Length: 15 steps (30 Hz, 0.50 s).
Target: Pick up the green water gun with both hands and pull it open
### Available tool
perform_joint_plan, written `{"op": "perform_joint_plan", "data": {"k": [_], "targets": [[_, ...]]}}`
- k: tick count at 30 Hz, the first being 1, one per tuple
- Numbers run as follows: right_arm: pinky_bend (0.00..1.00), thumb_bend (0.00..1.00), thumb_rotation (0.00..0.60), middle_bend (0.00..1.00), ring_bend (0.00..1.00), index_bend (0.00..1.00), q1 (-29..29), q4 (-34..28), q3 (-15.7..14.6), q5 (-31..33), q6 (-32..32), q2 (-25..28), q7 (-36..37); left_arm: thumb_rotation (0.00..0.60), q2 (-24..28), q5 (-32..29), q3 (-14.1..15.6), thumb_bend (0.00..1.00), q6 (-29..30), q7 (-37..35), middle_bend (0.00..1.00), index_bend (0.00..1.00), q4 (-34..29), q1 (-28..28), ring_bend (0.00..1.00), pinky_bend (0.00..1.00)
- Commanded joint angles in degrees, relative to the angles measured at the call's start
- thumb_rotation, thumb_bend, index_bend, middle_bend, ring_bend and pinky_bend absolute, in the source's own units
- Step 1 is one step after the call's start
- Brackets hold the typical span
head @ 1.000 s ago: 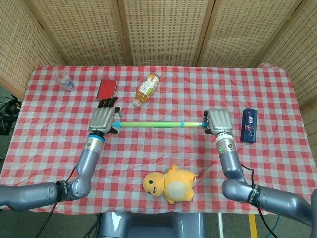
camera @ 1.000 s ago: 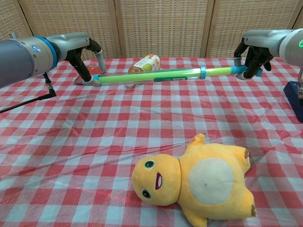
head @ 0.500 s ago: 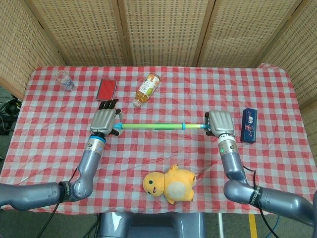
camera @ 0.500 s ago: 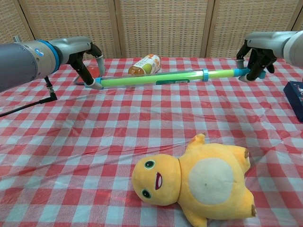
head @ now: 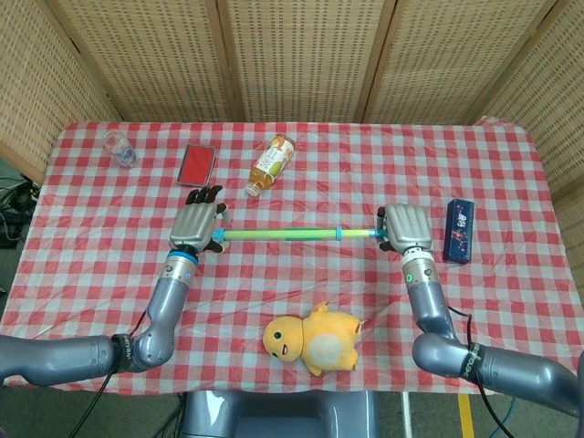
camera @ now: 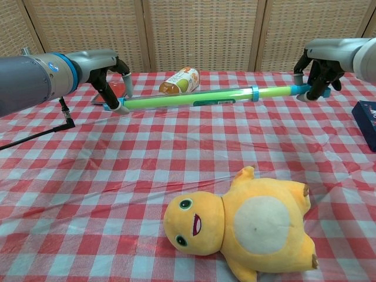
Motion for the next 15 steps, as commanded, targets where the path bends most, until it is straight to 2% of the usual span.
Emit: {"op": "perform_joint_plan", "data": {"k": [1, 6, 15], "targets": [[0.71, 0.59, 0.600, 1.00, 1.00, 0.77, 0.0, -0.1, -0.1, 0.0, 0.1, 0.1, 0.0, 0.600, -0.3, -0.2, 0.2, 0.24, 0.2, 0.1, 0.00, 0.49, 0.1, -0.2, 0.00, 0.00], [0.71, 0.58, 0.600, 1.00, 1.00, 0.77, -0.1, -0.5, -0.2, -0.1, 0.3, 0.4, 0.3, 0.600, -0.5, -0.4, 0.3, 0.34, 0.4, 0.0, 0.00, 0.51, 0.1, -0.3, 0.00, 0.00], [0.71, 0.59, 0.600, 1.00, 1.00, 0.77, -0.3, -0.6, -0.4, 0.2, 0.4, 1.1, 0.8, 0.600, -0.4, 0.5, 0.8, 0.36, 1.4, -0.3, 0.00, 0.53, -0.7, -0.1, 0.00, 0.00]]}}
